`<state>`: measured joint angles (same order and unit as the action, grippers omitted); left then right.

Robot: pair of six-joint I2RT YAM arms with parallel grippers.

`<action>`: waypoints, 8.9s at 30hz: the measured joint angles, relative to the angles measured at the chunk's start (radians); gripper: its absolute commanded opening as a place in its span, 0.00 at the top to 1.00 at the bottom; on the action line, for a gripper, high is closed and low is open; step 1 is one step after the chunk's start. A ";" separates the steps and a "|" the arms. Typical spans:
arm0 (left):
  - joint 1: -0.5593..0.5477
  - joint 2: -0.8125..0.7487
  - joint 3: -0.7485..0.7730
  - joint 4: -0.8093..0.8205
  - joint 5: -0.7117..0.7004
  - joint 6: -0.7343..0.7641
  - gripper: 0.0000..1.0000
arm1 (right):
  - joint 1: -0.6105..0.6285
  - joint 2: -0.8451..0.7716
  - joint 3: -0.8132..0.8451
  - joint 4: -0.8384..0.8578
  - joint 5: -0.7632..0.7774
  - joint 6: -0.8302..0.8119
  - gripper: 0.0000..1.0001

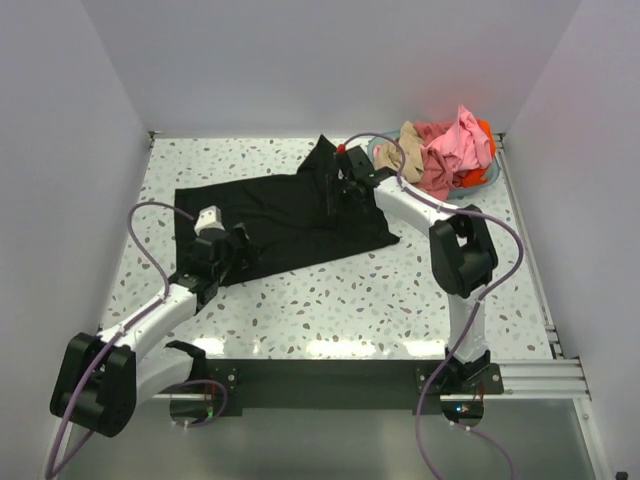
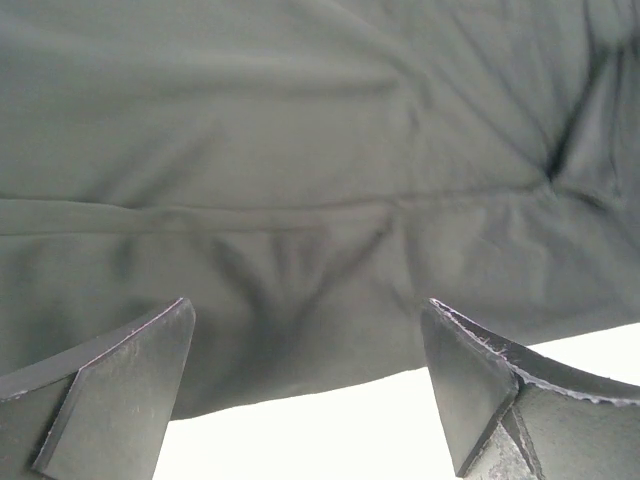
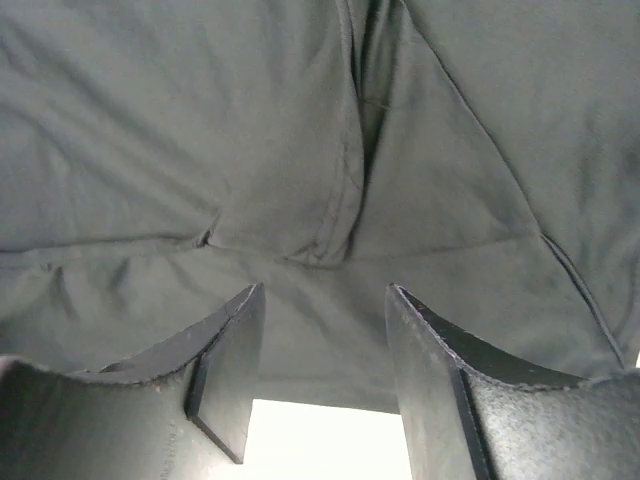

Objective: Fold and stack the t-shirts
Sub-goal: Fold the tshirt

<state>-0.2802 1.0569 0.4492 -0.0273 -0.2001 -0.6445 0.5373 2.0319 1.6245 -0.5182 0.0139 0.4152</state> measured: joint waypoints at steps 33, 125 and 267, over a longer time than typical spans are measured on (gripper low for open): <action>-0.180 0.103 -0.055 0.130 -0.098 -0.043 0.00 | 0.019 0.125 0.029 0.003 -0.031 0.064 0.67; -0.084 -0.145 0.043 -0.262 -0.104 -0.014 0.00 | -0.240 -0.402 -0.636 0.168 -0.152 0.050 0.17; 0.026 0.176 0.097 -0.320 -0.247 -0.115 0.51 | -0.002 -1.030 -1.159 0.013 0.016 0.309 0.13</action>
<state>-0.2539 1.2327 0.5461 -0.3473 -0.4469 -0.7593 0.5358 1.0023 0.4652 -0.5049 0.0303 0.7246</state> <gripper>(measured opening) 0.545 0.870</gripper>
